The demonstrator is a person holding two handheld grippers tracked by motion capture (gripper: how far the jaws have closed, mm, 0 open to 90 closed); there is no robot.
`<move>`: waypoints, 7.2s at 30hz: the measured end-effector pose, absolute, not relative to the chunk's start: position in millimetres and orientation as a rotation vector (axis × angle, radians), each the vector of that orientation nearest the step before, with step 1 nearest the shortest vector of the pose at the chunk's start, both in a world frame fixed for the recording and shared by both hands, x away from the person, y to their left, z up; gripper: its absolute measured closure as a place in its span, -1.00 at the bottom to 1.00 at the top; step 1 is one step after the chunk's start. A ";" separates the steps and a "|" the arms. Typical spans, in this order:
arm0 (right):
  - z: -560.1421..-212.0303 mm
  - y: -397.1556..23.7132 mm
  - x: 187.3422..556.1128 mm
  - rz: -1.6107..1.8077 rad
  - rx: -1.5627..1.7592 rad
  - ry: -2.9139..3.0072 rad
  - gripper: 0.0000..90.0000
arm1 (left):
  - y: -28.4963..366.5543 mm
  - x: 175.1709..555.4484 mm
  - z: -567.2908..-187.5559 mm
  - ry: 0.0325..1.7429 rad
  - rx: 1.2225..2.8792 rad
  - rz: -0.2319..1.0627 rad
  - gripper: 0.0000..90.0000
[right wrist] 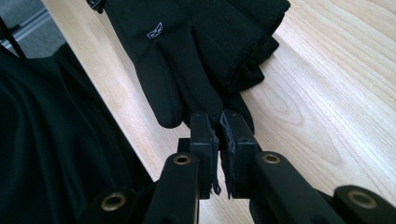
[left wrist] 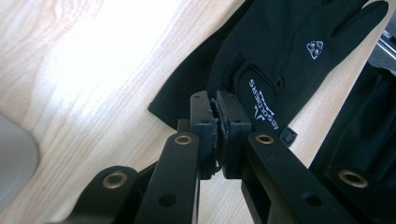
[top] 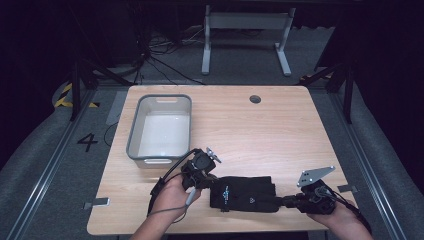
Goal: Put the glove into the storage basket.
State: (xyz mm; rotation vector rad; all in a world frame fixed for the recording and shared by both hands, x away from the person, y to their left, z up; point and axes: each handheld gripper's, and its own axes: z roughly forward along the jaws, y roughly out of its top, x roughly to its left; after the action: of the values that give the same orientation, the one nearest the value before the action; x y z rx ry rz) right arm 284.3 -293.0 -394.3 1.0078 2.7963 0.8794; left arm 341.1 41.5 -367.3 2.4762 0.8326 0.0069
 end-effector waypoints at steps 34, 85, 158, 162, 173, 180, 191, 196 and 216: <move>-405.6 -302.8 294.9 0.859 1.063 2.680 0.54 | 27.9 357.7 -384.5 0.839 2.496 0.085 0.60; -413.0 -329.9 310.0 0.937 1.150 2.540 0.21 | -40.2 344.0 -413.9 0.520 2.593 -0.071 -0.01; -413.7 -332.6 313.8 1.060 1.237 2.546 0.23 | -41.3 340.7 -405.6 0.536 2.632 -0.008 0.72; -413.6 -332.6 314.3 1.063 1.238 2.545 0.23 | -34.6 341.0 -395.1 0.557 2.599 -0.010 0.72; -415.0 -331.8 316.2 1.061 1.248 2.546 0.23 | -18.9 345.5 -366.5 0.615 2.542 -0.009 0.71; -415.5 -331.2 318.1 1.063 1.250 2.548 0.23 | -6.7 349.9 -353.7 0.684 2.505 -0.008 0.71; -416.3 -323.6 330.0 1.071 1.227 2.561 0.22 | 19.4 355.6 -336.5 0.798 2.441 0.049 0.71; -416.8 -319.0 334.4 1.073 1.213 2.573 0.22 | 34.1 361.1 -329.6 0.855 2.411 0.085 0.71; -420.5 -319.5 333.8 1.060 1.219 2.587 0.22 | 88.6 396.0 -298.5 1.057 2.302 0.151 0.70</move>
State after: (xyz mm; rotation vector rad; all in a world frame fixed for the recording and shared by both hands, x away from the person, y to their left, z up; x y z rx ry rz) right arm 333.8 -319.5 -420.5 1.2187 2.5868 1.0600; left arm 396.0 88.6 -298.5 2.3019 1.0567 0.1512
